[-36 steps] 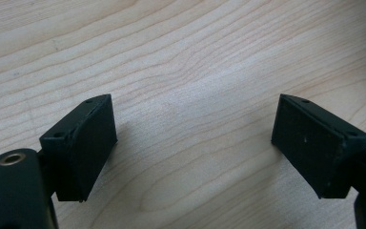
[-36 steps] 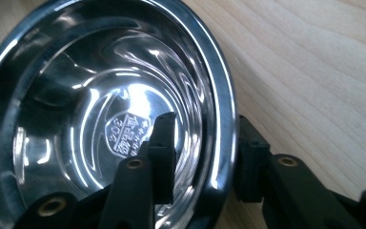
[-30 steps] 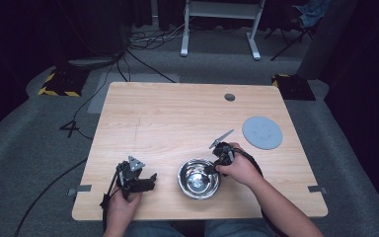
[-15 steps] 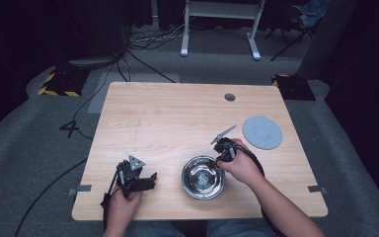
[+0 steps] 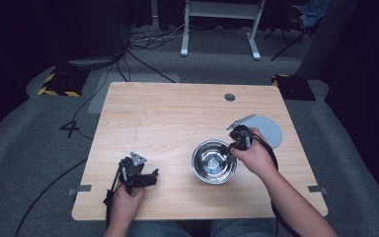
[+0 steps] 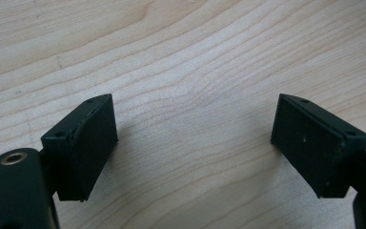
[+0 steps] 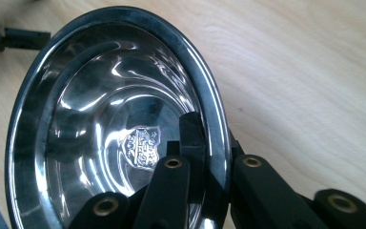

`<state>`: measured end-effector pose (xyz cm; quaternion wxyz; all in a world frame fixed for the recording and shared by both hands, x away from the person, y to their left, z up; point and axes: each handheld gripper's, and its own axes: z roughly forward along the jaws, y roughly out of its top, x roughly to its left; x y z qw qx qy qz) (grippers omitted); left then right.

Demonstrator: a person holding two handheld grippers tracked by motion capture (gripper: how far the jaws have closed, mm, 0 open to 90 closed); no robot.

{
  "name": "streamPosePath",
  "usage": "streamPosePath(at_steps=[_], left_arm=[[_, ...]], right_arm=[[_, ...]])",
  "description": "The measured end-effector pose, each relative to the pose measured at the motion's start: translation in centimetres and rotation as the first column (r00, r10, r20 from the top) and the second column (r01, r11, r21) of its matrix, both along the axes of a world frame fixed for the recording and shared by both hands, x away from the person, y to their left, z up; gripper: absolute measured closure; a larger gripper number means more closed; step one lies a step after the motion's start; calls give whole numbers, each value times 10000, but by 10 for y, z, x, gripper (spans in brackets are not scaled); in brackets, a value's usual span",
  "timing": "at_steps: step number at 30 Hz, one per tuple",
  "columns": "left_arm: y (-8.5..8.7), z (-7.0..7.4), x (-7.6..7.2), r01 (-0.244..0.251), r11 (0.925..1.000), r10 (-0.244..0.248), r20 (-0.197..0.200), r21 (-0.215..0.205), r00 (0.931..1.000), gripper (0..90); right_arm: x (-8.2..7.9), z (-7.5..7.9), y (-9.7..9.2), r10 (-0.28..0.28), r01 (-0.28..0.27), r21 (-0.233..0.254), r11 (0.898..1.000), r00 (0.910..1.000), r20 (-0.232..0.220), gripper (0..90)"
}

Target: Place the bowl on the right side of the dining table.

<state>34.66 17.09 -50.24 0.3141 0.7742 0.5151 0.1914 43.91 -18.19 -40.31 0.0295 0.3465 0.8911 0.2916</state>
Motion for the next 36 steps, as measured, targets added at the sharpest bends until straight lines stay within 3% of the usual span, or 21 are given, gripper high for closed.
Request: streamPosePath(at_steps=[8, 20, 26, 33, 36], left_arm=[[0, 0, -1, 1, 10000, -1, 12, -64, 10000, 161], [0, 0, -2, 5, 10000, -5, 27, -88, 10000, 162], [0, -1, -2, 10, 9999, -10, 13, -108, 10000, 162], [0, 0, -2, 16, 9999, -16, 13, -107, 10000, 162], [0, 0, -2, 21, 9999, -21, 0, -114, 10000, 162]], right_arm=[[11, 11, -15, -844, 841, 82, 9964, 9960, 300, 878], [32, 37, -45, -2067, 2043, 379, 9782, 9754, 765, 877], [39, 45, -55, -2593, 2561, 473, 9655, 9620, 857, 878], [49, 53, -69, -3546, 3487, 775, 9340, 9312, 842, 878], [51, 54, -73, -3721, 3657, 827, 9271, 9244, 841, 879]])
